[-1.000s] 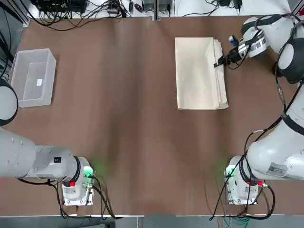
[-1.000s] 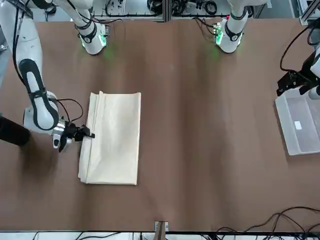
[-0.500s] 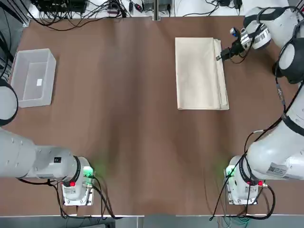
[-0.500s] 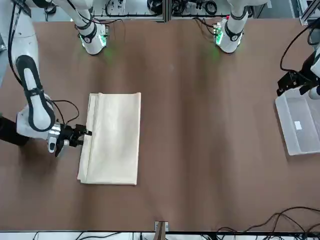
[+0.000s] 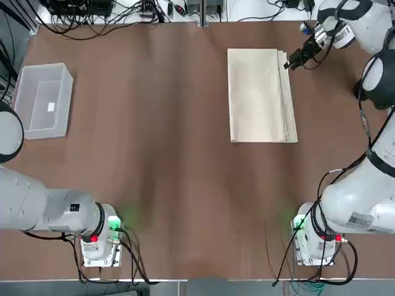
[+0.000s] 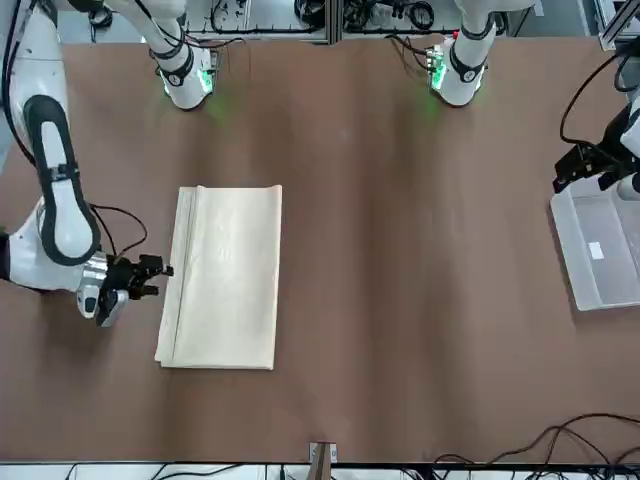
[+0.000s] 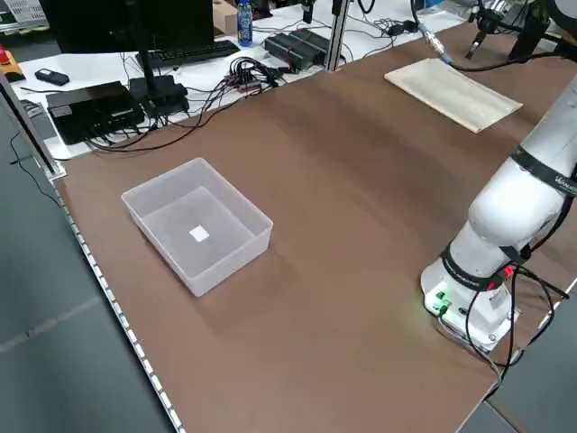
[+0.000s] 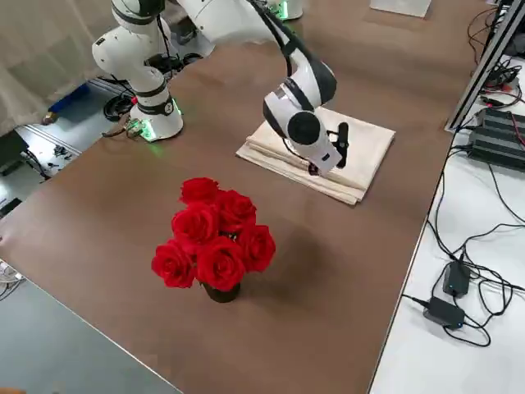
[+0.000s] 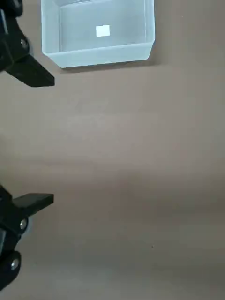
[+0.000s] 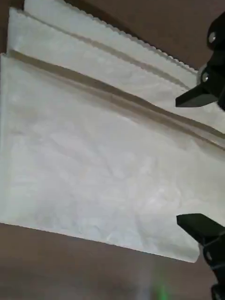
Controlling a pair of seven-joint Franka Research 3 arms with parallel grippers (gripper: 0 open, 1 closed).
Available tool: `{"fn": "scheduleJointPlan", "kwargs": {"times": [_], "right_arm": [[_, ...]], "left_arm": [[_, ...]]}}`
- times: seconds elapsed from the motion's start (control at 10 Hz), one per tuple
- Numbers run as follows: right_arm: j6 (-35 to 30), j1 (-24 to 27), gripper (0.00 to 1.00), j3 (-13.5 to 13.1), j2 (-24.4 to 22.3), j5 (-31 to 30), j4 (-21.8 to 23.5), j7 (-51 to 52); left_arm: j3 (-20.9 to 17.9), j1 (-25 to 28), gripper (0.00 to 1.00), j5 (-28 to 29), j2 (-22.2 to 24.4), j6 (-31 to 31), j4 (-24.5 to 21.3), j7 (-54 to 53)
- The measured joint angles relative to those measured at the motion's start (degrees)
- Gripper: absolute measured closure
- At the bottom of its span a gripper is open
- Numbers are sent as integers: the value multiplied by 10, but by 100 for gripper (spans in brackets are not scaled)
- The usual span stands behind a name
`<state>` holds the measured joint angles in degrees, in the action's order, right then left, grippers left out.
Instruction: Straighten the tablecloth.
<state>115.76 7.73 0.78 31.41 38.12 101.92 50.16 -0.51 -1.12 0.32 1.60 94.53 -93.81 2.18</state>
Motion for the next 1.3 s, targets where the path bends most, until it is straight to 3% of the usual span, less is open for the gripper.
{"fn": "scheduleJointPlan", "kwargs": {"times": [0.3, 0.7, 1.3], "right_arm": [[5, 2, 2, -1, 4, 9, 33, -19], [71, 5, 4, -2, 8, 86, 98, -30], [75, 1, 10, 1, 10, 101, 110, -47]], "left_arm": [[0, 0, 0, 0, 0, 0, 0, 0], [0, 0, 0, 0, -1, 0, 0, 0], [-1, 0, 0, 0, -1, 0, 1, 0]]}}
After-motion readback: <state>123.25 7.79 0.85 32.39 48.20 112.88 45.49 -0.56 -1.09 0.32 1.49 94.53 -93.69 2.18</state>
